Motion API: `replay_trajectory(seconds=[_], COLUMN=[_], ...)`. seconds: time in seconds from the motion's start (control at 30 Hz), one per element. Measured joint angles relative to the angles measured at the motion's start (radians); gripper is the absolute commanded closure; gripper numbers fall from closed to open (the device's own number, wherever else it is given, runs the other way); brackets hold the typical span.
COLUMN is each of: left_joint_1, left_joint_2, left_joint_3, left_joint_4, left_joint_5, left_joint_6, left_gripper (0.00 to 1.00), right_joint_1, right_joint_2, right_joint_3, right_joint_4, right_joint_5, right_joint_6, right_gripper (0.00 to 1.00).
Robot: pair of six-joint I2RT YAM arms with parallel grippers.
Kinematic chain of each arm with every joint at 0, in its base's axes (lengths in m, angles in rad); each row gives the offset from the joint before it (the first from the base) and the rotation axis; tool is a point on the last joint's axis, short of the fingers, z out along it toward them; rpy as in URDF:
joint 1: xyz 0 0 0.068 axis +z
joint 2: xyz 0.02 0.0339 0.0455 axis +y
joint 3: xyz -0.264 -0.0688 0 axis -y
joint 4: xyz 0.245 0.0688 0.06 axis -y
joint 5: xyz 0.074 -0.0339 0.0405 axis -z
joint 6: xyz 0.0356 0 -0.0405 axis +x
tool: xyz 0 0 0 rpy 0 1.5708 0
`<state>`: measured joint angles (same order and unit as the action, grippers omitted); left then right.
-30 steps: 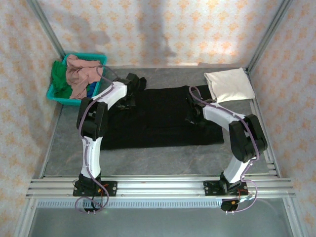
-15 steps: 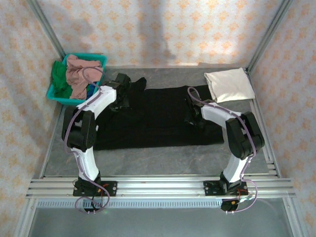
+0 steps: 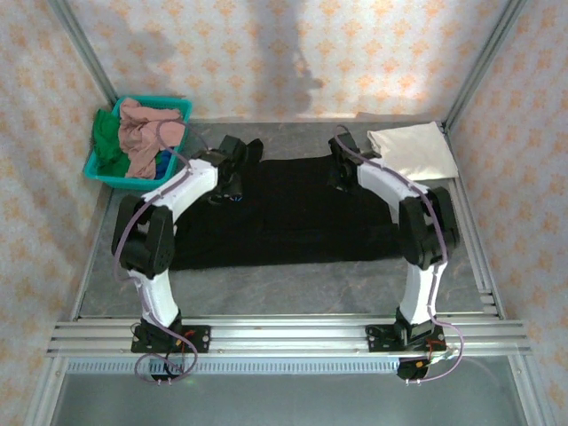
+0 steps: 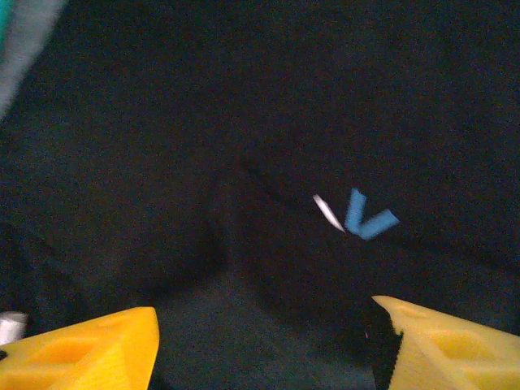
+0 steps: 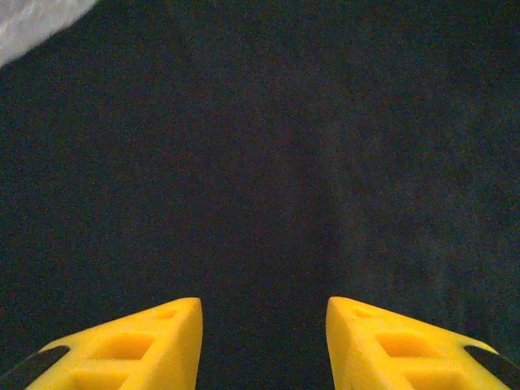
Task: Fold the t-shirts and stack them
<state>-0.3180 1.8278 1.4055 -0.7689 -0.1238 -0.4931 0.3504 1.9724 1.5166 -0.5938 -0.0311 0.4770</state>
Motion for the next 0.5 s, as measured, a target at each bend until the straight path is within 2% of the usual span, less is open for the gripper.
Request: replay_trajectory(seconds=[0.13,0.23,0.37,0.5], left_joint_1=[-0.012,-0.002,0.0,0.0], left_joint_2=[-0.02,0.012,-0.041,-0.093], left_joint_3=[-0.166,-0.264,-0.334,-0.407], left_joint_4=[0.061,0.103,0.158,0.209], left_joint_5=[0.06,0.084,0.083,0.089], left_joint_6=[-0.045,-0.083,-0.114,-0.141], left_gripper=[0.3,0.27,0.22,0.2], right_joint_1=[-0.039,-0.05,-0.047,-0.045], right_joint_2=[0.154,0.208,0.206,0.135], right_joint_3=[0.144,0.169,0.134,0.025], right_joint_4=[-0.036,-0.06,-0.076,-0.058], right_joint_5=[0.006,0.001,-0.006,-0.02], right_joint_6=[-0.029,-0.034,-0.032,-0.014], right_gripper=[0.57,0.57,0.57,0.57])
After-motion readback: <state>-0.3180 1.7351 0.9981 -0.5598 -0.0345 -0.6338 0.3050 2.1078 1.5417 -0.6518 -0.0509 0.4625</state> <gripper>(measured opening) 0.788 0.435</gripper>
